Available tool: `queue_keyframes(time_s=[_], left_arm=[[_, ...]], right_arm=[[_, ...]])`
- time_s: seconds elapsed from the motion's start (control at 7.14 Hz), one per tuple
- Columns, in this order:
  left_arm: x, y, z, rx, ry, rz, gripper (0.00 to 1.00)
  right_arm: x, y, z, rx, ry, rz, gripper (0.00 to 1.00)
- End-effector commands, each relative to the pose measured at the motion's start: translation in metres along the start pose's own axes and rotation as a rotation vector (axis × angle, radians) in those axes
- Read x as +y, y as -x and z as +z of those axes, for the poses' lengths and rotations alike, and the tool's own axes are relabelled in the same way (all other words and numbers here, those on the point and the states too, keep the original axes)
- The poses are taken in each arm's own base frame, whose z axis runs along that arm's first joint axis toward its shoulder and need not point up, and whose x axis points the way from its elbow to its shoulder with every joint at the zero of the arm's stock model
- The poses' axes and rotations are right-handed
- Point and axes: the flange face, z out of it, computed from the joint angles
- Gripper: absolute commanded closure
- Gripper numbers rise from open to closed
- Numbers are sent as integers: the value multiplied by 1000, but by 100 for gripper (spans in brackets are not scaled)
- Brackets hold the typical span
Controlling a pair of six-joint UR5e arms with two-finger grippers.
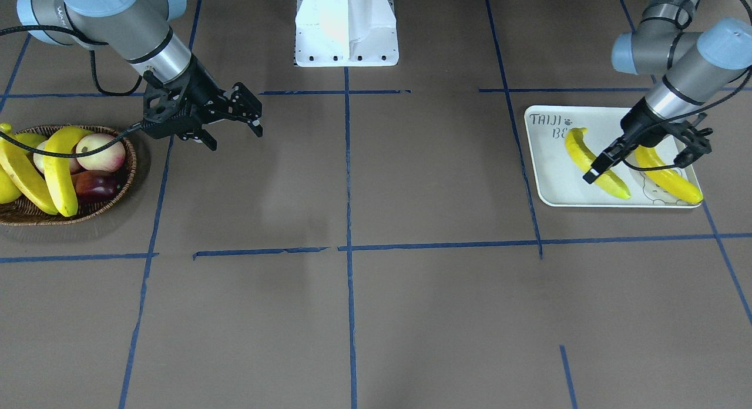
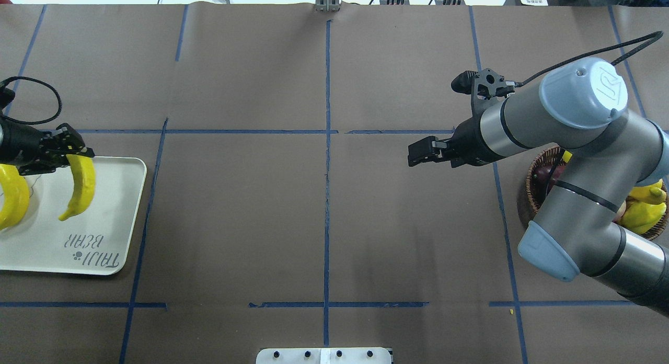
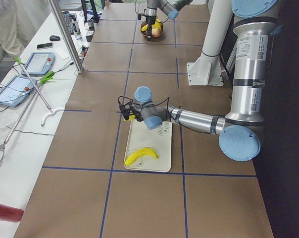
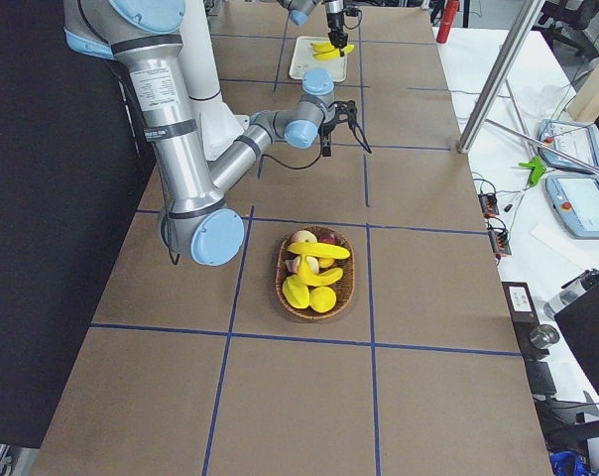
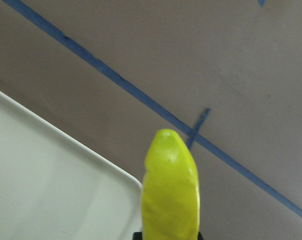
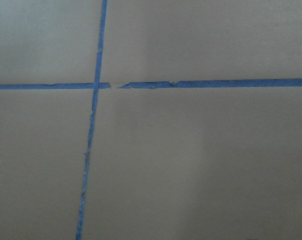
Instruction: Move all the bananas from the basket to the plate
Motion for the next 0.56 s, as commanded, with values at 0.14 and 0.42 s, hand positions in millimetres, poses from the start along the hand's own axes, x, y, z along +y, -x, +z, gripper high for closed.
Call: queue_keyframes(time_s=[0.14, 0.42], left_arm=[[-43, 76, 6, -99, -50, 60, 56], [-60, 99, -11, -118, -68, 188, 1]], right_arm=[[1, -3, -1, 4, 0, -9, 0], [1, -8, 1, 13, 5, -4, 0]])
